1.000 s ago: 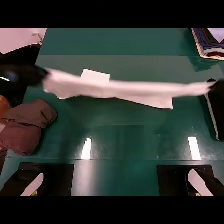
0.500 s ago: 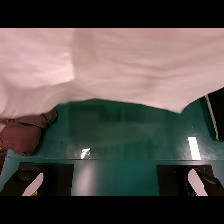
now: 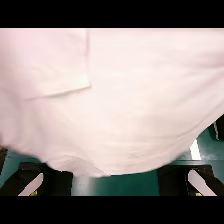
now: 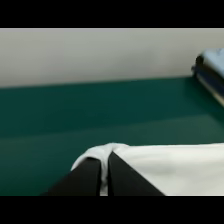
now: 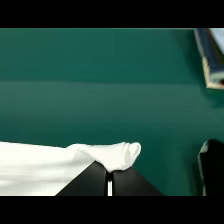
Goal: Fold the shirts.
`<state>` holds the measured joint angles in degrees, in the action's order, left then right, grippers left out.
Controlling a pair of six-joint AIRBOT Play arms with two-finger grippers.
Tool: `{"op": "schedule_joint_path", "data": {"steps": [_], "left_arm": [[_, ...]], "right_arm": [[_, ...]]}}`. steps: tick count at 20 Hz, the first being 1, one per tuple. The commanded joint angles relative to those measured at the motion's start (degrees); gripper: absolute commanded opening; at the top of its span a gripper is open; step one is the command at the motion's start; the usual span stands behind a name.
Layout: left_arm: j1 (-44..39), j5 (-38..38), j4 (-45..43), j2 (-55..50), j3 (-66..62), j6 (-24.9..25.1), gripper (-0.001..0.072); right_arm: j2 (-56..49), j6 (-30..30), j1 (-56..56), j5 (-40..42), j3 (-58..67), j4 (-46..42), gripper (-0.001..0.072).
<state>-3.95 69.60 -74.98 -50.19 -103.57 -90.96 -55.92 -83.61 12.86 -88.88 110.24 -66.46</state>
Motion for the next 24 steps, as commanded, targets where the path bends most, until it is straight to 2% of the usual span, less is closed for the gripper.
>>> {"op": "schedule_joint_path", "data": {"steps": [1,4,7,11,16,19,23,24], "left_arm": [[0.1,1.7,-1.6,-9.8,11.7,1.4,0.0027],[0.1,-0.1,-0.4,-21.3,18.9,1.4,0.0028],[0.1,-6.1,-0.4,-31.6,19.9,1.4,0.0027],[0.2,-19.6,-1.2,-38.4,15.8,3.3,0.0026],[0.2,-21.9,-2.2,-41.9,7.7,8.7,0.0027],[0.2,-16.6,-2.8,-41.3,4.8,8.9,0.0028],[0.2,-0.2,-2.6,-40.7,6.0,8.7,0.0027],[0.2,1.8,-2.6,-40.7,7.8,8.9,0.0027]], "right_arm": [[-8.4,-1.9,-3.0,-2.9,-10.0,0.6,0.0013],[-18.3,-1.9,-8.0,-1.7,-17.6,-5.5,0.0013],[-29.5,-0.7,-10.8,0.5,-19.8,-6.6,0.0013],[-40.8,-0.7,-11.2,6.7,-10.4,-6.6,0.0013],[-45.4,-0.6,-11.2,9.8,1.9,-6.7,0.0013],[-44.4,2.5,-12.0,8.7,2.9,-6.8,0.0013],[-39.6,2.7,-13.1,10.0,-7.1,-10.3,0.0013],[-38.2,2.6,-13.1,10.9,-11.1,-10.8,0.0013]]}}
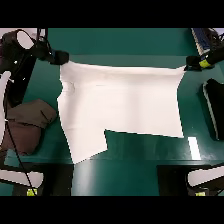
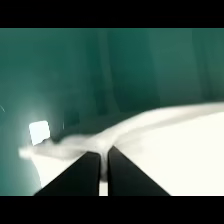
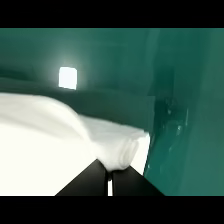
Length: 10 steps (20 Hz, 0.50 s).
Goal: Fold the shirts.
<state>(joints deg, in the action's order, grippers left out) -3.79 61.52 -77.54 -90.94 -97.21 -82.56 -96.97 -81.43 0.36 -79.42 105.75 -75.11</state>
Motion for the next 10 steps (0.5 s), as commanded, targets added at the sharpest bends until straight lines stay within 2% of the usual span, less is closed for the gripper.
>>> {"op": "schedule_joint_path", "data": {"steps": [1,6,8,9,10], "left_arm": [[0.0,10.2,0.0,0.0,4.1,0.5,0.0027],[0.0,-1.0,2.8,0.0,19.1,-0.2,0.0028],[0.0,-2.0,3.0,0.0,20.7,-0.6,0.0031],[0.0,-1.6,3.0,0.2,20.7,-0.6,0.0169],[0.0,-0.5,3.1,0.6,20.6,-0.6,0.0424]], "right_arm": [[4.1,0.4,-0.6,2.3,-10.3,-2.1,0.0013],[5.8,0.4,-0.6,6.0,-23.7,0.3,0.0015],[5.8,0.5,-0.6,7.4,-26.0,2.8,0.0023],[5.8,0.5,-0.6,7.2,-26.3,4.2,0.0123],[5.9,0.5,-0.6,7.0,-26.1,5.6,0.0341]]}}
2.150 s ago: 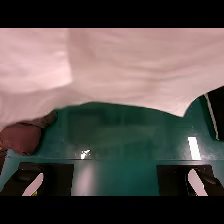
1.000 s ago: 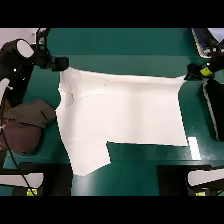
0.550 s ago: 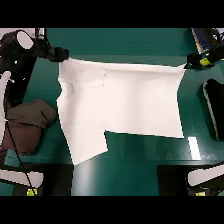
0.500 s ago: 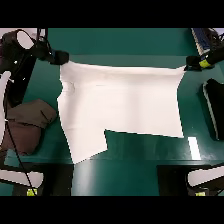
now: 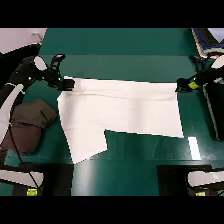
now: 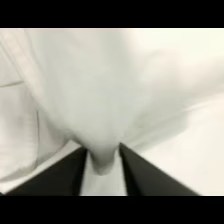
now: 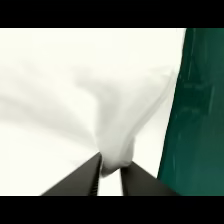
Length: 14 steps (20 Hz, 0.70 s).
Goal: Fold the shirts.
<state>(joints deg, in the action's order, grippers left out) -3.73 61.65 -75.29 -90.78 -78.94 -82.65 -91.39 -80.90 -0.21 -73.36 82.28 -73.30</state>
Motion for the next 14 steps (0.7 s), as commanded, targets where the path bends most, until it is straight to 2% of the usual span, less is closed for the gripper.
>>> {"op": "schedule_joint_path", "data": {"steps": [1,5,8,14], "left_arm": [[0.0,1.2,0.7,1.3,2.3,-0.5,0.0497],[0.0,8.3,0.3,9.4,5.6,-1.5,0.0500],[0.0,8.3,0.2,20.2,19.1,-3.7,0.0499],[0.0,8.5,1.3,38.8,45.2,-9.4,0.0500]], "right_arm": [[0.8,0.0,0.1,0.0,-2.3,4.7,0.0396],[8.0,0.5,1.9,-4.7,-5.0,4.3,0.0395],[17.0,0.5,4.5,-6.8,-12.3,4.4,0.0396],[30.8,0.5,7.3,-5.4,-22.5,4.8,0.0395]]}}
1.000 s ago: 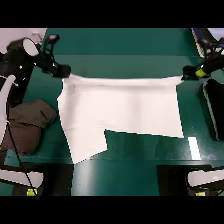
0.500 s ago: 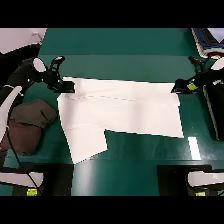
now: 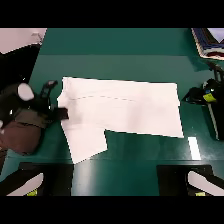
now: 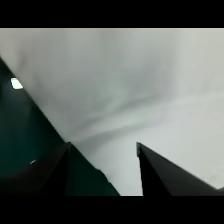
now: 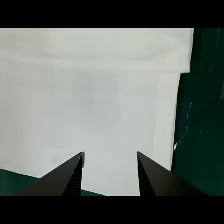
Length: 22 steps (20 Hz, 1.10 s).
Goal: Fold the shirts.
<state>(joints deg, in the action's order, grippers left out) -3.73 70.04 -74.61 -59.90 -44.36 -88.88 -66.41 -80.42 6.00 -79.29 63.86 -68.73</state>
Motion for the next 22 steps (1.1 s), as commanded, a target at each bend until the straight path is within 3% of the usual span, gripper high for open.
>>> {"op": "schedule_joint_path", "data": {"steps": [1,10,14,15,16,19,22], "left_arm": [[0.0,-0.3,1.3,9.5,12.8,-3.9,0.0500],[-0.1,-11.3,8.5,10.1,18.9,-3.7,0.0499],[-0.1,-11.7,10.4,10.1,19.4,-3.2,0.0480],[0.0,-11.0,10.6,10.1,19.3,-3.2,0.0235],[0.0,-10.6,10.7,10.1,19.2,-3.0,0.0038],[0.0,-6.5,10.7,10.3,16.3,-1.2,0.0027],[0.0,-3.9,10.6,10.3,11.9,0.9,0.0027]], "right_arm": [[7.1,0.0,1.1,0.7,-4.6,0.2,0.0395],[10.6,1.0,-2.0,1.6,-4.7,0.2,0.0395],[10.6,1.0,-2.8,1.7,-4.7,0.2,0.0394],[10.6,1.0,-2.2,1.1,-4.7,0.2,0.0394],[10.5,1.0,-1.2,0.6,-4.7,0.2,0.0395],[10.5,1.0,5.3,-1.9,-6.7,-0.5,0.0394],[10.5,1.3,15.5,-3.3,-16.2,-0.5,0.0393]]}}
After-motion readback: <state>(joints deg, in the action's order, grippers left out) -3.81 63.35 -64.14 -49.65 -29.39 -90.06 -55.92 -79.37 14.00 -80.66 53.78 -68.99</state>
